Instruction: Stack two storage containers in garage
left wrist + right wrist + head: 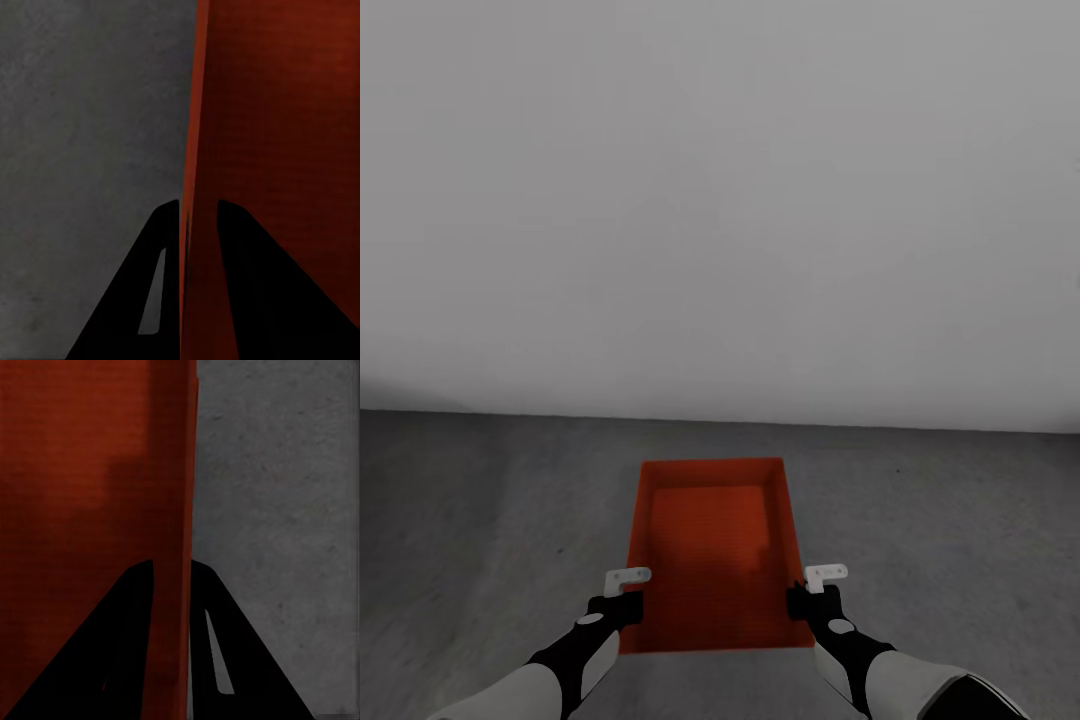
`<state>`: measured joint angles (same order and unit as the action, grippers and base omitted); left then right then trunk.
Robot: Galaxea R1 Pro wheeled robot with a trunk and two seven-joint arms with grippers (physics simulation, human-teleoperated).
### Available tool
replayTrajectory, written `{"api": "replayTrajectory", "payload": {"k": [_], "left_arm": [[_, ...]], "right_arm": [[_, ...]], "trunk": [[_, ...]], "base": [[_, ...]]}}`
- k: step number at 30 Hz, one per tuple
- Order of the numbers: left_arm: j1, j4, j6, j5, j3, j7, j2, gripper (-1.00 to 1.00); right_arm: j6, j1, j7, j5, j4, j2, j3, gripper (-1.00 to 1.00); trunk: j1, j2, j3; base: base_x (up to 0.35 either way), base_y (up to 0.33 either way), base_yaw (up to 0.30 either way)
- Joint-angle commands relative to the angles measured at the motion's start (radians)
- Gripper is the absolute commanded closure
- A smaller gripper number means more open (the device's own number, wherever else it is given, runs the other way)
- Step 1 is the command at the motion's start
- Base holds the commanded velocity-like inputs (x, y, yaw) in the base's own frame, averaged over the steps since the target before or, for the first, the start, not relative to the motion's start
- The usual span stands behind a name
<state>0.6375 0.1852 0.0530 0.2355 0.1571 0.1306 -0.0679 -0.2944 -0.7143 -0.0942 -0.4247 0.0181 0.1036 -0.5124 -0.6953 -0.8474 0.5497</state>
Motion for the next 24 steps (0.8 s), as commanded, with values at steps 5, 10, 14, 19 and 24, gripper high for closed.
{"api": "replayTrajectory", "payload": {"k": [5,10,14,19,24], "left_arm": [[0.001,0.002,0.053,-0.004,-0.013,0.012,0.004,1.00],[0.001,0.002,0.053,-0.004,-0.013,0.012,0.004,1.00],[0.001,0.002,0.053,-0.003,-0.013,0.012,0.004,1.00],[0.001,0.002,0.053,-0.002,-0.013,0.012,0.004,1.00],[0.001,0.003,0.053,-0.002,-0.013,0.012,0.004,1.00]], "right_arm": [[0.000,-0.001,0.001,0.006,0.002,0.001,0.069,1.00],[0.000,-0.001,0.001,0.006,0.002,0.001,0.069,1.00],[0.000,-0.001,0.001,0.006,0.002,0.001,0.069,1.00],[0.000,-0.001,0.001,0.006,0.002,0.001,0.069,1.00],[0.000,-0.001,0.001,0.006,0.002,0.001,0.069,1.00]], "trunk": [[0.000,-0.001,0.001],[0.000,-0.001,0.001],[0.000,-0.001,0.001],[0.000,-0.001,0.001],[0.000,-0.001,0.001]], "base": [[0.000,0.000,-0.006],[0.000,0.000,0.000],[0.000,0.000,0.000],[0.064,0.000,0.000],[0.197,0.000,0.000]]}}
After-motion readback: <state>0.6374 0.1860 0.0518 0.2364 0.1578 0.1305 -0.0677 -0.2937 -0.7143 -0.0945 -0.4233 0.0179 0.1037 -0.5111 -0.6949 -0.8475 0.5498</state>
